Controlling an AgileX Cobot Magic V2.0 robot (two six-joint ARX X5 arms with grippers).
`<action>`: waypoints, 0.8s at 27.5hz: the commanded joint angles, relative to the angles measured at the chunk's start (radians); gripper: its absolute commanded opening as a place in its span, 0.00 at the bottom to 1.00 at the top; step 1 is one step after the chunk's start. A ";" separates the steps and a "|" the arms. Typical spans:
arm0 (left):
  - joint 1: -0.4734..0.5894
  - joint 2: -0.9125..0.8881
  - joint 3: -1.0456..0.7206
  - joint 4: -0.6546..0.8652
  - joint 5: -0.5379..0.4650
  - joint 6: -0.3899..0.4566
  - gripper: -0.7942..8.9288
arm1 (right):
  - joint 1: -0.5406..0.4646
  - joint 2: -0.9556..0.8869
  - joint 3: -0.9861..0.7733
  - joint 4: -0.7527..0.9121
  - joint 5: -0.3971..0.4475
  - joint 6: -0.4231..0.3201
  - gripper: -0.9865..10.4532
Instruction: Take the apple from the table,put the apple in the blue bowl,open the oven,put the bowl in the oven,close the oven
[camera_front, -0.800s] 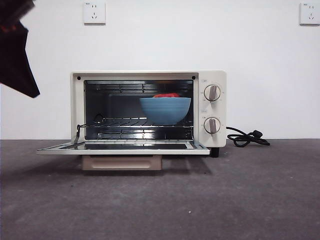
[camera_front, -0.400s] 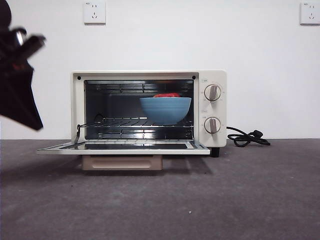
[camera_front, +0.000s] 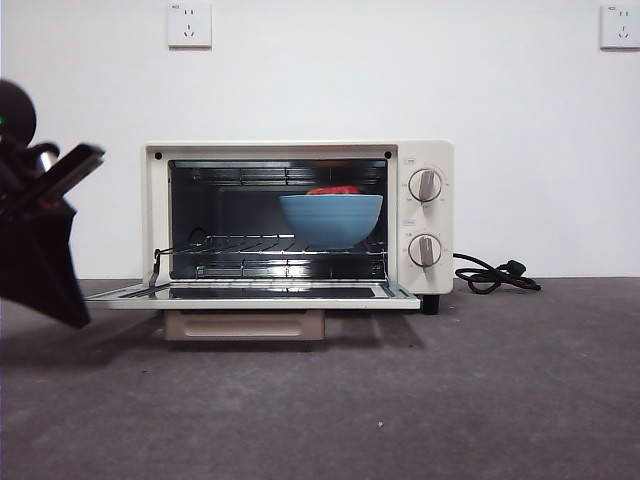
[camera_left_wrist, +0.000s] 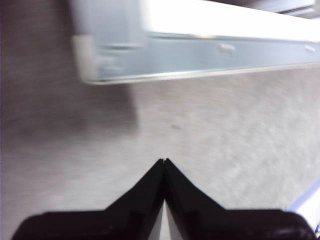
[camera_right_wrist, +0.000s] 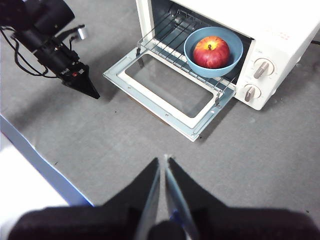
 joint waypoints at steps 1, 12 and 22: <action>0.043 0.026 0.000 0.018 0.005 -0.023 0.07 | 0.000 -0.027 -0.027 0.013 -0.003 0.027 0.11; 0.179 0.032 0.000 0.107 0.027 -0.101 0.07 | 0.000 -0.084 -0.036 0.002 -0.003 0.074 0.11; 0.165 0.065 0.000 0.210 0.105 -0.202 0.07 | 0.000 -0.084 -0.036 0.008 -0.030 0.091 0.11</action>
